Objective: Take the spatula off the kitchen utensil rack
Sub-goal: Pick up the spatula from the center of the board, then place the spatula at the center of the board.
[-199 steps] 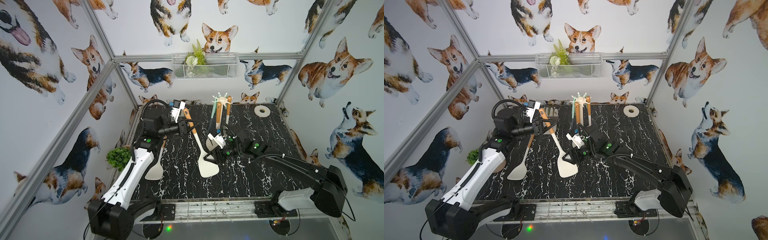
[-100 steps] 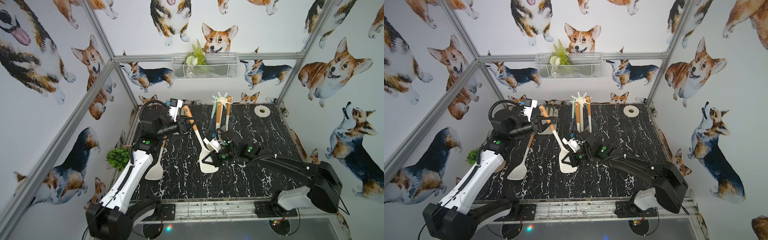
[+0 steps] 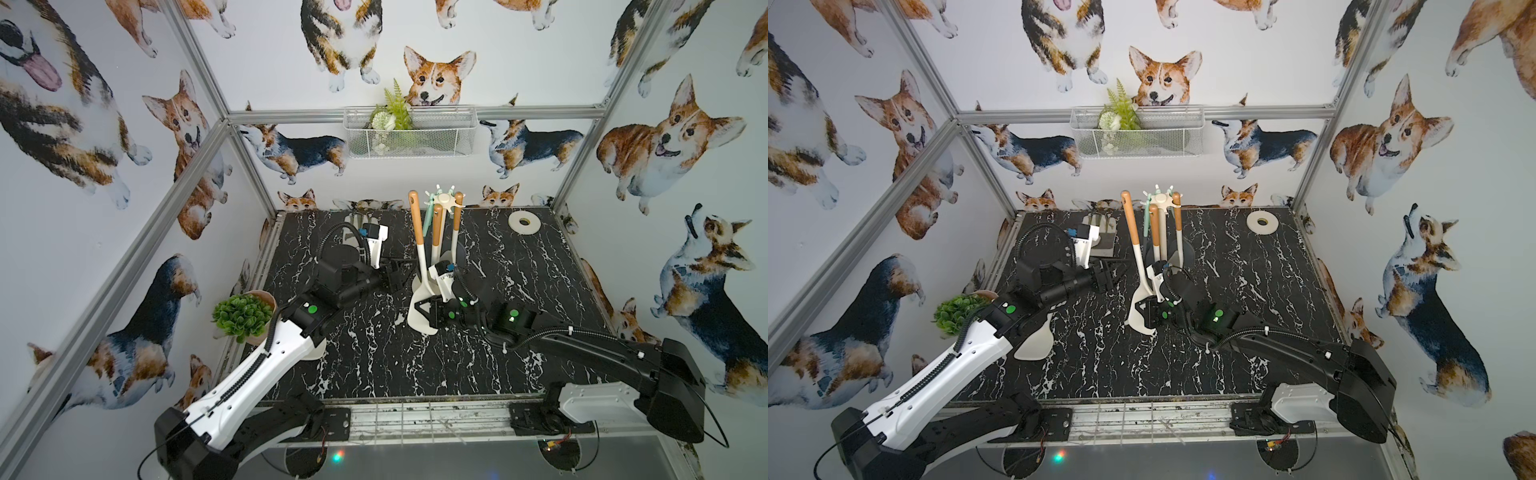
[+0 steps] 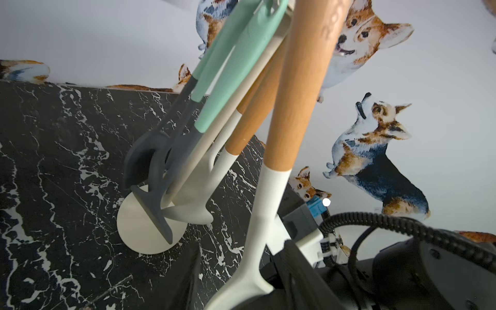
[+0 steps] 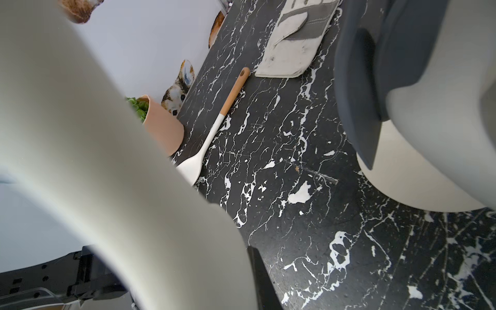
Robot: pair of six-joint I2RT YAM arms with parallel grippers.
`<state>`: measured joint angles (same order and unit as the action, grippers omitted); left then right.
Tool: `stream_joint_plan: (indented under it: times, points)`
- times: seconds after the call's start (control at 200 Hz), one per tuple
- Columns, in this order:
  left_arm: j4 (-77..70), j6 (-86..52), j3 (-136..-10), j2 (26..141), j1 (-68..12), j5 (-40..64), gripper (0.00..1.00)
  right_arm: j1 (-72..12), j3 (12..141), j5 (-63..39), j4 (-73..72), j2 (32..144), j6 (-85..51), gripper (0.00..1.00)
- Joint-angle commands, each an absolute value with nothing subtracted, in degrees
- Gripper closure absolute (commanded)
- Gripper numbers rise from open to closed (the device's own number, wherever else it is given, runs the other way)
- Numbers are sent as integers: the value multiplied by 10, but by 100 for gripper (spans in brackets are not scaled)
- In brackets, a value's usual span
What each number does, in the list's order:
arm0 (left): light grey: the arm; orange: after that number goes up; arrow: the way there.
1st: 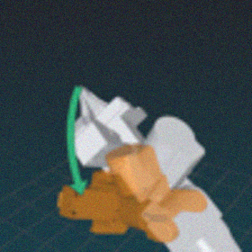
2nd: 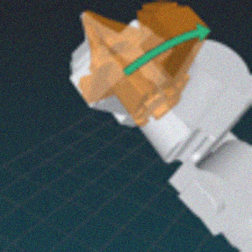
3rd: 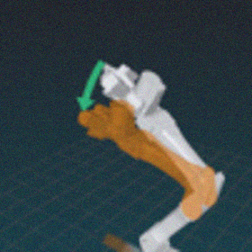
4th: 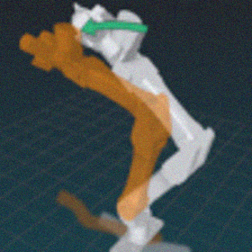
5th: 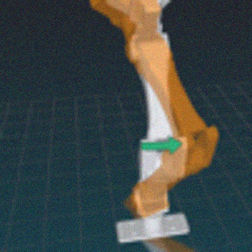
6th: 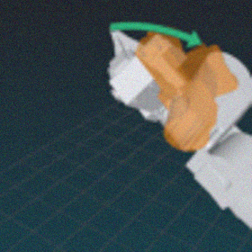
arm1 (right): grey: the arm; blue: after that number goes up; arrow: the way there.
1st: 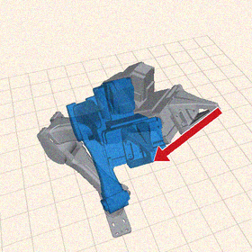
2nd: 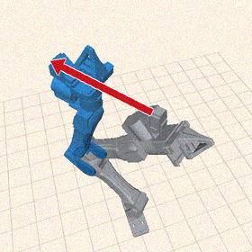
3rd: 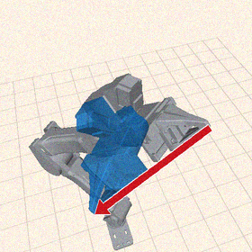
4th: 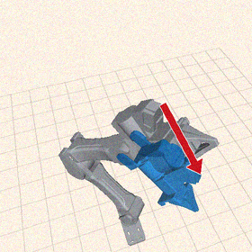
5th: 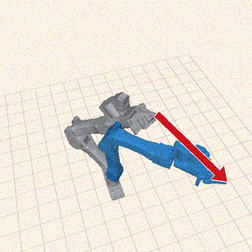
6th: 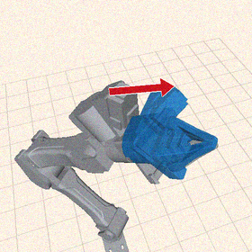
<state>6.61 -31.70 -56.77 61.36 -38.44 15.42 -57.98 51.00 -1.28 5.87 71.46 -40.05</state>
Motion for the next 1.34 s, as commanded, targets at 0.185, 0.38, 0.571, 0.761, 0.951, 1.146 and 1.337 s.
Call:
stream_joint_plan:
  times: [0.185,0.38,0.571,0.761,0.951,1.146,1.337]
  points:
    - [12,-325,-604,679,-412,146,50,-587,519,0,49,720,-412,100]
    - [23,-313,-616,686,-412,141,92,-587,525,-16,49,726,-403,100]
    - [193,-227,-670,674,-401,74,100,-587,531,-22,63,720,-382,55]
    - [396,-176,-694,715,-279,161,100,-585,528,49,115,677,-344,40]
    - [479,-114,-658,776,-213,163,100,-564,515,84,140,632,-322,38]
    - [481,-85,-653,858,-181,140,100,-540,502,81,152,607,-324,38]
    - [466,-70,-666,929,-163,116,100,-533,490,85,155,597,-324,38]
